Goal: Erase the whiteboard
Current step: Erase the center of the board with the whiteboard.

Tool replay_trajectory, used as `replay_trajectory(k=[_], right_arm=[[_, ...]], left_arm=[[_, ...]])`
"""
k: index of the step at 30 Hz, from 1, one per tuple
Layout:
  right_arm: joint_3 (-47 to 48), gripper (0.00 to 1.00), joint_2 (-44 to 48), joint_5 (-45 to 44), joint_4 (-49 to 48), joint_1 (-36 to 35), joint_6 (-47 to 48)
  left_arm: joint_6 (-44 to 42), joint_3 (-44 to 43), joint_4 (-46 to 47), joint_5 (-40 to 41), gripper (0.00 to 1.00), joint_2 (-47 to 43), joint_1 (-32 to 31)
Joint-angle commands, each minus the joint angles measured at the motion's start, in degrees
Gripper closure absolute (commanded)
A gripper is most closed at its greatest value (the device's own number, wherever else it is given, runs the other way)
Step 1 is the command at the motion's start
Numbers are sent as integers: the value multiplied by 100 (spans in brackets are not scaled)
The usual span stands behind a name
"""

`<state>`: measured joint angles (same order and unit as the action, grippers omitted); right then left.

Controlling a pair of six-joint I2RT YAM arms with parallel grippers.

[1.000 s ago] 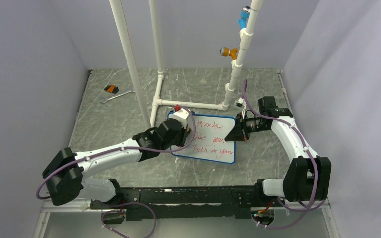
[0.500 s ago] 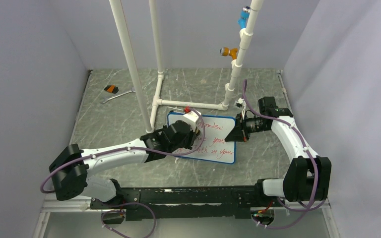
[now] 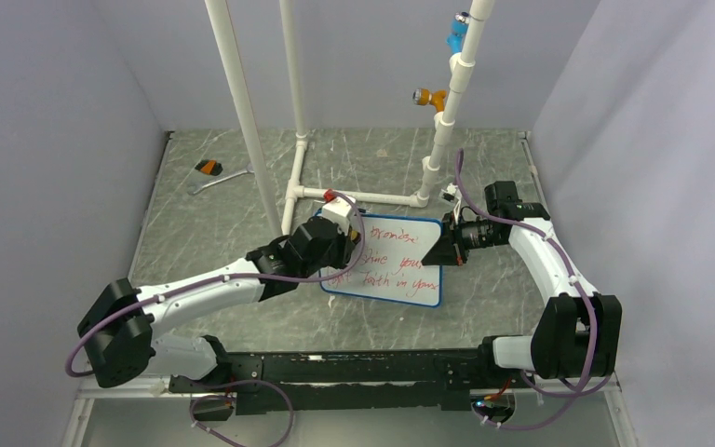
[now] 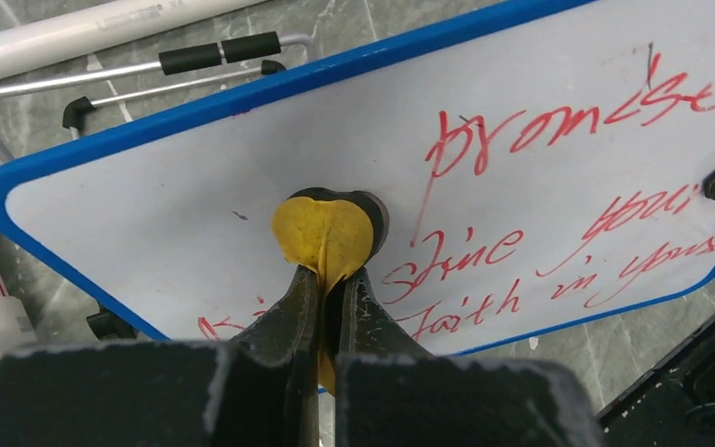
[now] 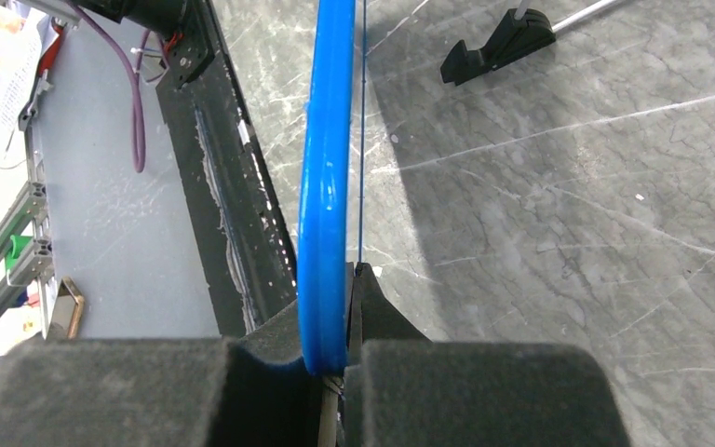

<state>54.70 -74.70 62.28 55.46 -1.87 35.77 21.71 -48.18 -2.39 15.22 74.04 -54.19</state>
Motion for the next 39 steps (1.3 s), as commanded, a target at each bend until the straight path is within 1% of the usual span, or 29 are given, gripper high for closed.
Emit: replay_trajectory(k=[1, 4, 8, 10, 14, 18, 20, 27, 31, 35, 39], right_arm=[[164, 100, 32, 50, 175, -83, 260], [164, 100, 17, 46, 175, -85, 254], [164, 100, 10, 46, 176, -81, 260], [166, 100, 16, 53, 176, -78, 264], [164, 100, 22, 48, 185, -80, 273], [164, 100, 30, 49, 168, -85, 255], [164, 100, 8, 52, 179, -79, 255], [173, 100, -18, 46, 186, -83, 257], [173, 100, -15, 52, 188, -80, 266], [173, 100, 0, 54, 199, -78, 273], [165, 100, 18, 51, 184, -82, 273]], left_arm=[[-109, -131, 350, -51, 100, 69, -221], [-102, -314, 358, -5, 100, 311, -555], [-188, -381, 331, 299, 100, 381, -603], [-253, -387, 258, 477, 100, 311, -479], [-259, -270, 248, 389, 100, 130, 16], [-311, -298, 248, 257, 100, 69, 148], [-291, -321, 248, 76, 100, 97, 55], [-155, -549, 248, 311, 100, 413, -582], [-220, -712, -73, 617, 100, 584, -630], [-386, -796, -248, 910, 100, 537, -477], [-303, -583, -256, 738, 100, 277, -28]])
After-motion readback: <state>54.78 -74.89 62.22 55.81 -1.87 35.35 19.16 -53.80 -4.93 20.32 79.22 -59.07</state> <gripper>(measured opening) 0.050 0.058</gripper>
